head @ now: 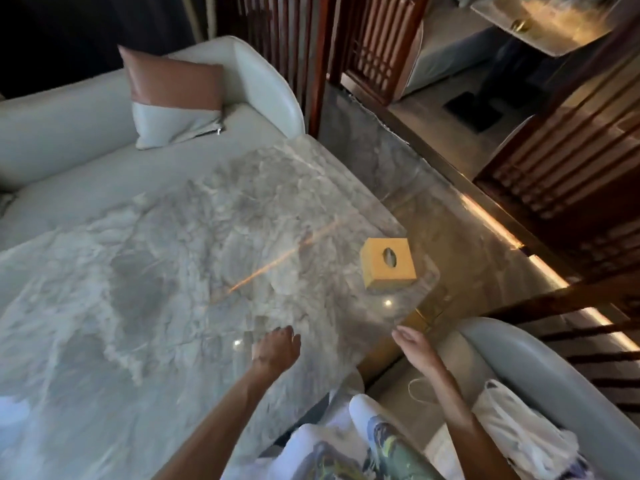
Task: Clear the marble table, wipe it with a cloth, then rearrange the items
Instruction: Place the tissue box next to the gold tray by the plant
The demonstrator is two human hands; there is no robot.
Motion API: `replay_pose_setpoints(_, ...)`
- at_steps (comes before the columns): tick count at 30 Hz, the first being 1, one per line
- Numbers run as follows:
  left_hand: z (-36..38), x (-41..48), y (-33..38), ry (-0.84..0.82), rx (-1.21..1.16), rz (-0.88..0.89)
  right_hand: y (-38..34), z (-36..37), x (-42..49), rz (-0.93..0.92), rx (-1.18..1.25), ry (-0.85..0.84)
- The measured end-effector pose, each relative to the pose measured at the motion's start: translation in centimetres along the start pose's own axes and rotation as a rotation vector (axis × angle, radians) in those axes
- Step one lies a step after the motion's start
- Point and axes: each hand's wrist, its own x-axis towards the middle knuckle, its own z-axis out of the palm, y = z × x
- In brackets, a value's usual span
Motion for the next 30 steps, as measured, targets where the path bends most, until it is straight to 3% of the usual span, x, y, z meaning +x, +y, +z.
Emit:
replay_pose_setpoints(6,-1.8,8.3,10.2,-0.016,-0.167,-0.068,-1.7,-9.8,9.9,0.032,0.063,0.026)
replay_pose_setpoints(11,-2.7,14.0,16.7,-0.068,-0.352,-0.125,-5.3,-13.6,15.9,0.037,0.107,-0.003)
replay_pose_setpoints(14,-2.5,16.1,19.3,-0.119,-0.490,-0.169,-7.0,-13.5,18.1,0.067,0.114,-0.071)
replay_pose_setpoints(21,-1.9,17.8,22.0,-0.200,-0.685,-0.215,-8.1,-11.7,19.9,0.222,0.432,-0.381)
replay_pose_setpoints(30,-1.9,16.5,20.8,-0.176,-0.878,-0.123,-9.0,-9.9,18.8,0.255,0.335,-0.370)
